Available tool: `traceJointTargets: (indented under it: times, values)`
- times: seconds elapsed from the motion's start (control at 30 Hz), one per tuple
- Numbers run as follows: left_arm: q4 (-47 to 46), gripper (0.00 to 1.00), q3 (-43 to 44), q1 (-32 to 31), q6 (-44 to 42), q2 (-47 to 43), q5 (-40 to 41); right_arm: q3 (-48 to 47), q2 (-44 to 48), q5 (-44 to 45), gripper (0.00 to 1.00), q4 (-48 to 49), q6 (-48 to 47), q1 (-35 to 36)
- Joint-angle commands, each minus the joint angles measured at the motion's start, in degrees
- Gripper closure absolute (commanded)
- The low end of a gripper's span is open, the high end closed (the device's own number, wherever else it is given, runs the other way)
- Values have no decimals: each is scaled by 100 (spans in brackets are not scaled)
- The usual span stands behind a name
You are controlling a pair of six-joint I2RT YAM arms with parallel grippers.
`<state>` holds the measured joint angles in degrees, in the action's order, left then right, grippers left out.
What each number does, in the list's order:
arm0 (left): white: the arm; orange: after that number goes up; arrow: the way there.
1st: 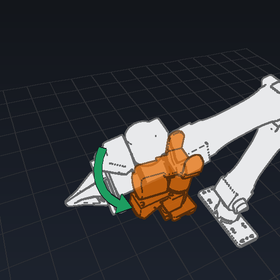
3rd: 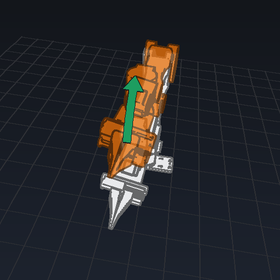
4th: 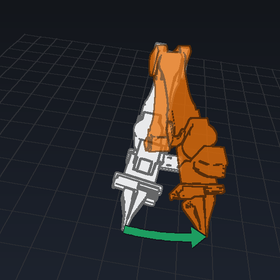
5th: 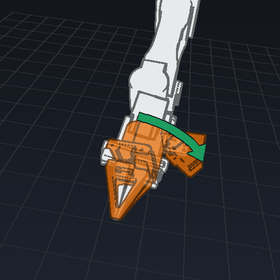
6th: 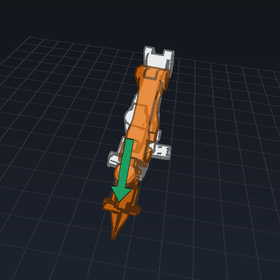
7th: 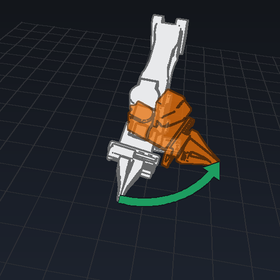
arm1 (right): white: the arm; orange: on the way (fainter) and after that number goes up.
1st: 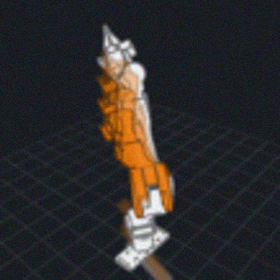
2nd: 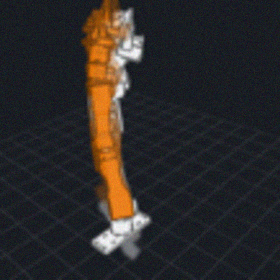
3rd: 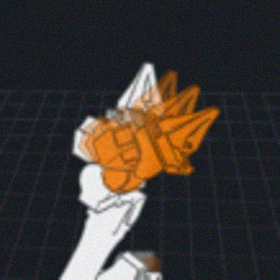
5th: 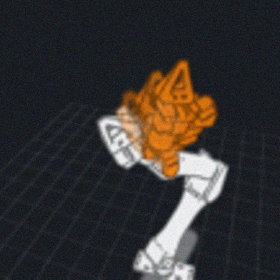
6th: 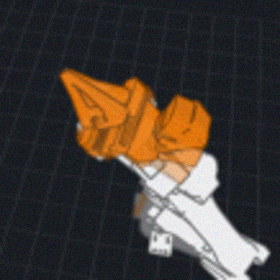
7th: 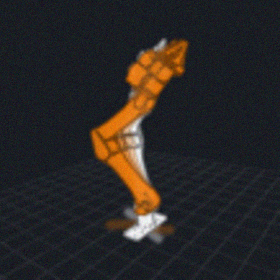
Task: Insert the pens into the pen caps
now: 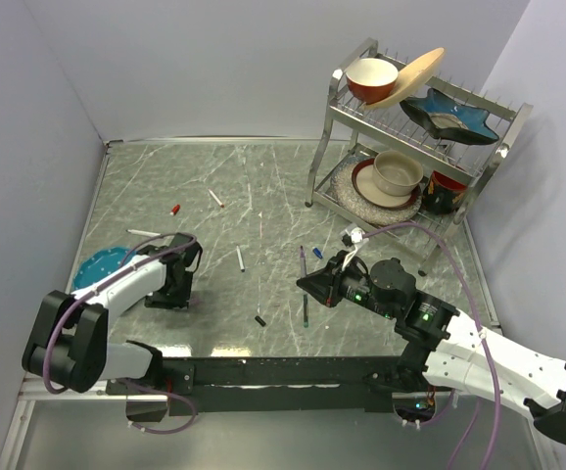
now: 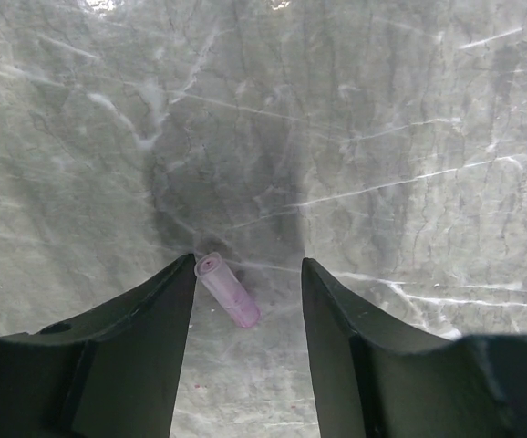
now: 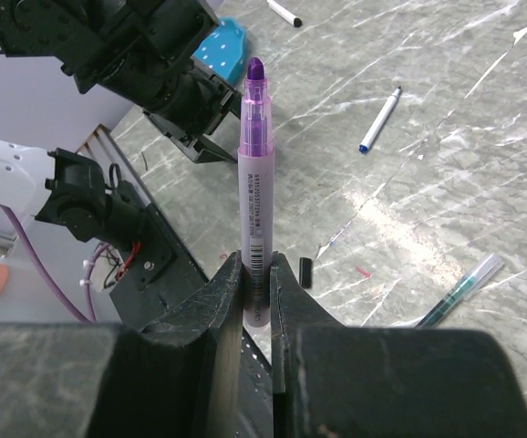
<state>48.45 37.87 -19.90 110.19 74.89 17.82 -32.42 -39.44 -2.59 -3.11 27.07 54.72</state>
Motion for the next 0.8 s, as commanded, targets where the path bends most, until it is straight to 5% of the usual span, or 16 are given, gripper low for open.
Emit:
traceJointTargets:
  times: [0.0, 0.47, 0.77]
  values:
    - [209, 44, 168, 30, 178, 148, -252, -71, 130, -22, 100, 57, -97, -23]
    - [271, 45, 300, 30, 458, 175, -710, -97, 279, 13, 100, -40, -105, -23]
    - [-19, 54, -16, 65, 661, 456, -736, -115, 376, 22, 100, -137, -106, -23]
